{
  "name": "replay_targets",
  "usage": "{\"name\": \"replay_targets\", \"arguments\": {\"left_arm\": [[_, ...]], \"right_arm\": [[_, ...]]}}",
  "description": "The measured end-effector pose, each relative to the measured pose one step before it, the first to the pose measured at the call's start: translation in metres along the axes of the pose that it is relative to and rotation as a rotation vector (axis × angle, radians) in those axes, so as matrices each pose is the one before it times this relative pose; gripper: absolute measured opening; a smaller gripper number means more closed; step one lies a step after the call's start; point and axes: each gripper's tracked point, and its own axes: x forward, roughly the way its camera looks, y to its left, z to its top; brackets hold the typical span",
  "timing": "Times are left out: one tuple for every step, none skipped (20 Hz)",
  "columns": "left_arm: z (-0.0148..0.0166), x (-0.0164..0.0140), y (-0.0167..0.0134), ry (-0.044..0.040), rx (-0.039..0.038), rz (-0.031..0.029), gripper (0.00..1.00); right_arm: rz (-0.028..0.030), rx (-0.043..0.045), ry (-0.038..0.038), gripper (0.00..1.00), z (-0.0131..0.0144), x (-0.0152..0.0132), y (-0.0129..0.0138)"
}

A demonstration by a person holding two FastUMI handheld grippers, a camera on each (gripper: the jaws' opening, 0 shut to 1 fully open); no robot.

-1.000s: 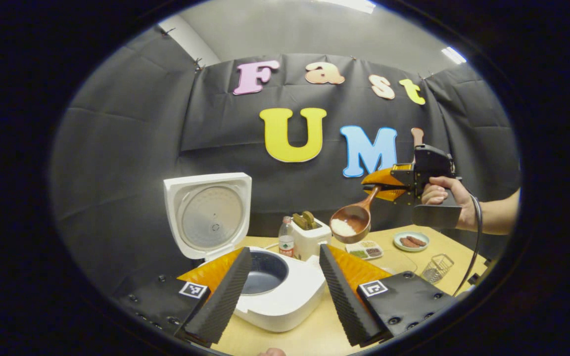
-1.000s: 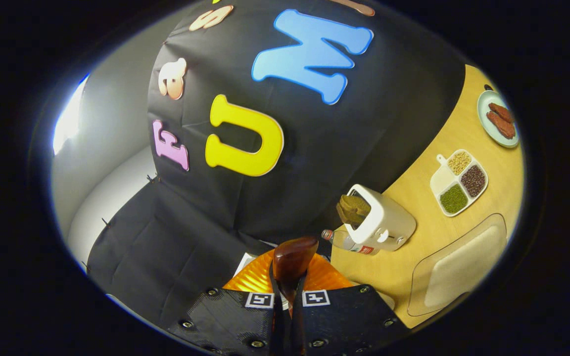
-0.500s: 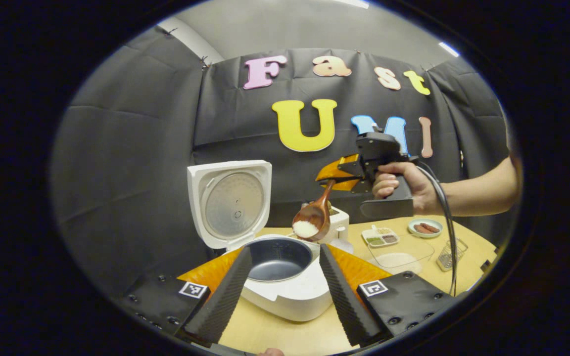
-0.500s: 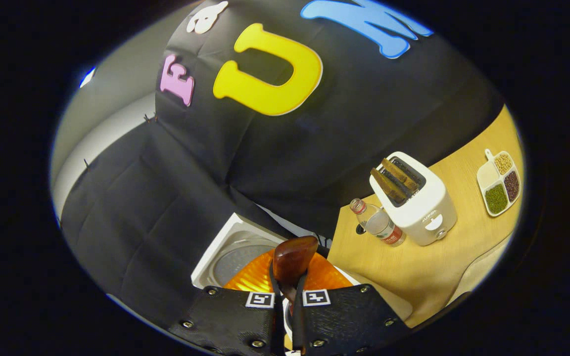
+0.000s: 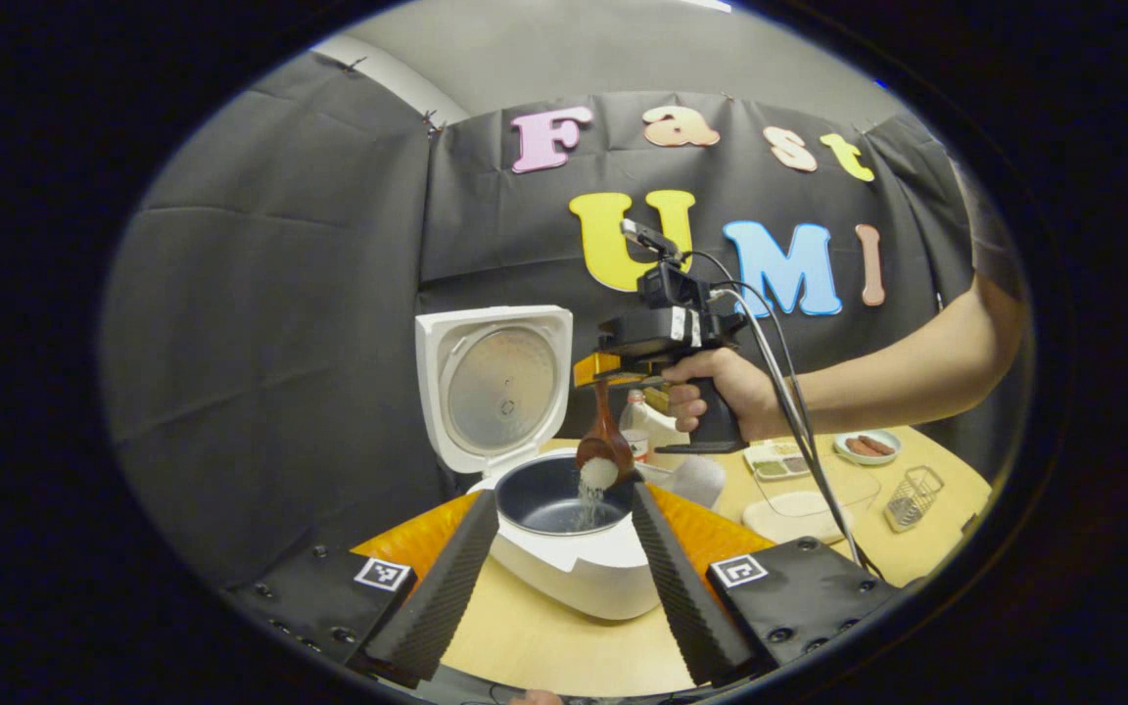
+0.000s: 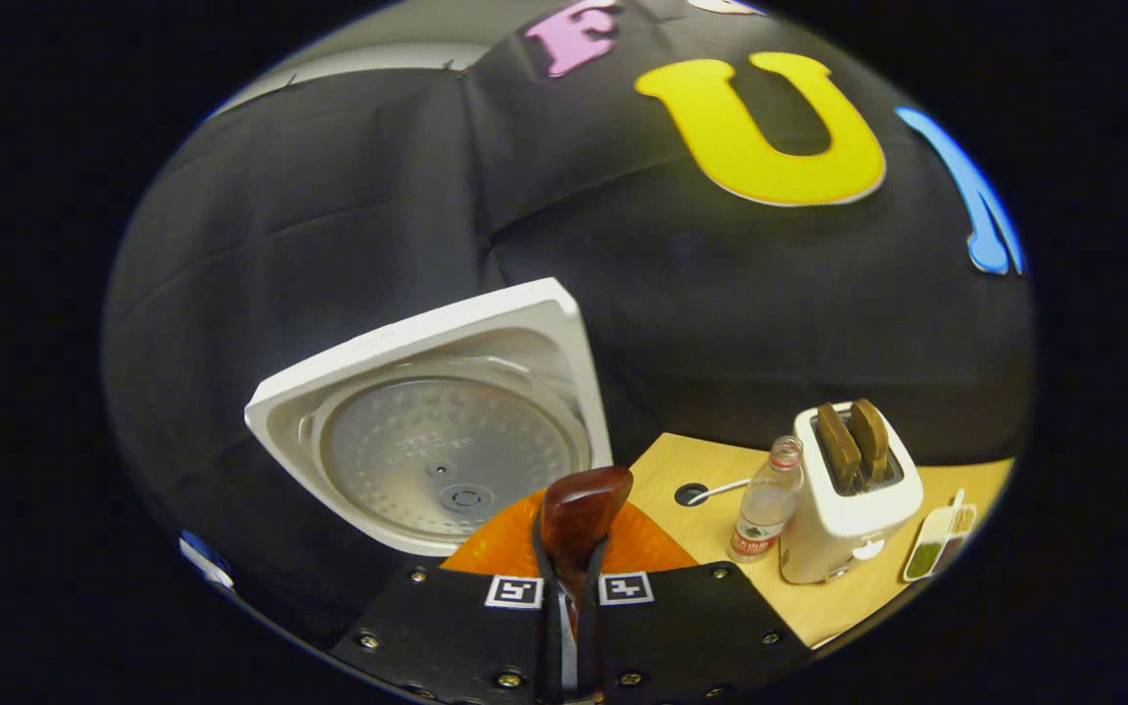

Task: Close the left gripper, press the button to open the rice cooker; take a wooden spoon from the chopstick holder with the right hand, scoop a spoonful of rice and pour it into the rice cooker, then put the wooden spoon back into the chopstick holder.

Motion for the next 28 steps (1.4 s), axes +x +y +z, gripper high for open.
{"name": "replay_targets", "arguments": {"left_arm": [[0.00015, -0.00251, 0.00124, -0.00232, -0.00018, 0.00892, 0.99], [-0.00003, -0.00184, 0.00071, -0.00138, -0.0004, 0.00668, 0.99], [-0.00125, -0.00148, 0.00081, 0.0016, 0.00018, 0.00611, 0.99], [-0.00039, -0.00153, 0.00135, 0.00138, 0.0014, 0.00731, 0.99], [-0.00042, -0.00241, -0.00002, 0.0001, 0.00056, 0.00415, 0.99], [0.00086, -0.00175, 0.0001, -0.00238, -0.00146, 0.00212, 0.99], [0.00189, -0.00012, -0.00044, -0.00204, -0.00209, -0.00078, 0.99], [-0.00126, -0.0013, -0.00139, 0.0003, -0.00143, -0.00035, 0.98], [0.00032, -0.00007, -0.00103, -0.00114, 0.00164, 0.0005, 0.96], [-0.00113, -0.00099, -0.00077, -0.0004, 0.0013, -0.0014, 0.98], [-0.00014, -0.00115, -0.00042, -0.0009, 0.00203, 0.00085, 0.98], [-0.00006, -0.00168, -0.00034, -0.00079, 0.00049, 0.0, 0.98], [-0.00024, -0.00124, -0.00031, 0.00149, -0.00166, 0.00173, 0.98], [0.00015, -0.00079, -0.00093, 0.00109, -0.00343, 0.00208, 0.98], [0.00006, -0.00148, -0.00101, -0.00255, -0.00437, 0.00203, 0.98], [0.00259, -0.0014, -0.00225, -0.0066, -0.00462, -0.00094, 0.98], [0.00251, -0.00219, -0.0019, -0.00617, -0.00294, -0.00129, 0.95], [0.0011, -0.00034, -0.00268, -0.00223, -0.00174, -0.00223, 0.98], [0.00067, -0.00115, -0.00216, -0.00198, -0.00035, -0.00265, 0.98], [0.00174, -0.00015, -0.00266, -0.00347, -0.0002, -0.00532, 0.98], [0.00157, -0.00051, -0.00448, -0.00193, -0.00106, -0.00824, 0.98], [0.0021, 0.00121, -0.00333, -0.00318, -0.00177, -0.00761, 0.98], [0.00144, 0.00053, -0.00368, -0.00154, -0.00488, -0.00882, 0.98], [0.003, 0.00139, -0.00318, -0.00411, -0.00826, -0.00409, 0.98], [0.0029, 0.00207, -0.00431, -0.00522, -0.01289, -0.01074, 0.98], [0.00527, 0.00317, -0.00642, -0.00879, -0.01111, -0.01146, 0.98], [0.00406, 0.00255, -0.00687, -0.00773, -0.00765, -0.0136, 0.98], [0.00418, 0.00225, -0.00686, -0.00634, -0.00201, -0.01509, 0.98]], "right_arm": [[0.01324, -0.04427, 0.00104, 0.07, -0.00061, 0.00085, 0.00838], [0.0107, -0.0425, -0.00224, 0.07, -0.00128, 0.00082, 0.00839], [0.01099, -0.03787, -0.00047, 0.07, 0.0003, -0.00043, 0.00708], [0.0109, -0.04569, -0.00086, 0.07, -0.0004, 0.0003, 0.00602], [0.01128, -0.05714, -0.00561, 0.06, 0.00135, 0.00001, 0.00514], [0.01026, -0.06487, -0.0085, 0.07, 0.00367, -0.00266, 0.00693], [0.01321, -0.06493, -0.00994, 0.07, 0.00503, -0.00418, 0.0074], [0.01466, -0.05015, -0.01091, 0.07, 0.00534, -0.00469, 0.00741], [0.01229, -0.03767, -0.00982, 0.06, 0.00525, -0.00395, 0.00405], [0.00616, -0.03103, -0.0083, 0.06, 0.00052, -0.00116, 0.00262], [0.00181, -0.01991, -0.00767, 0.06, 0.00158, -0.0021, 0.00189], [0.00396, -0.00746, -0.00275, 0.06, -0.0005, -0.00214, 0.00231], [0.00441, 0.00436, -0.00106, 0.07, 0.00061, -0.00206, 0.00087], [0.00065, 0.01302, 0.00008, 0.06, -0.00099, -0.0023, -0.00296], [-0.00329, 0.02221, -0.00388, 0.07, 0.0017, -0.00281, -0.00371], [-0.00017, 0.03507, -0.00719, 0.07, 0.00316, -0.00338, -0.00198], [0.00249, 0.05822, -0.00707, 0.07, 0.00287, -0.00418, -0.00368], [0.00252, 0.07341, -0.00617, 0.07, 0.00287, -0.00358, -0.00409], [-0.00407, 0.08046, -0.00424, 0.07, 0.00211, -0.00305, -0.00624], [-0.00746, 0.07347, -0.00518, 0.07, 0.00127, -0.0042, -0.01123], [-0.0082, 0.06097, -0.00576, 0.07, 0.00524, -0.00674, -0.00846], [-0.00957, 0.05562, -0.00707, 0.07, 0.00558, -0.00784, -0.00862], [-0.01027, 0.06001, -0.01021, 0.06, 0.00494, -0.00779, -0.00965], [-0.00631, 0.07151, -0.01016, 0.06, 0.00363, -0.00783, -0.0092], [-0.0063, 0.07505, -0.01127, 0.06, 0.00484, -0.00892, -0.00966], [-0.01345, 0.0712, -0.01311, 0.07, 0.004, -0.00836, -0.01236], [-0.01088, 0.06347, -0.01758, 0.06, 0.00494, -0.0122, -0.01002], [-0.01012, 0.05014, -0.01785, 0.06, 0.00649, -0.01463, -0.01007]]}}
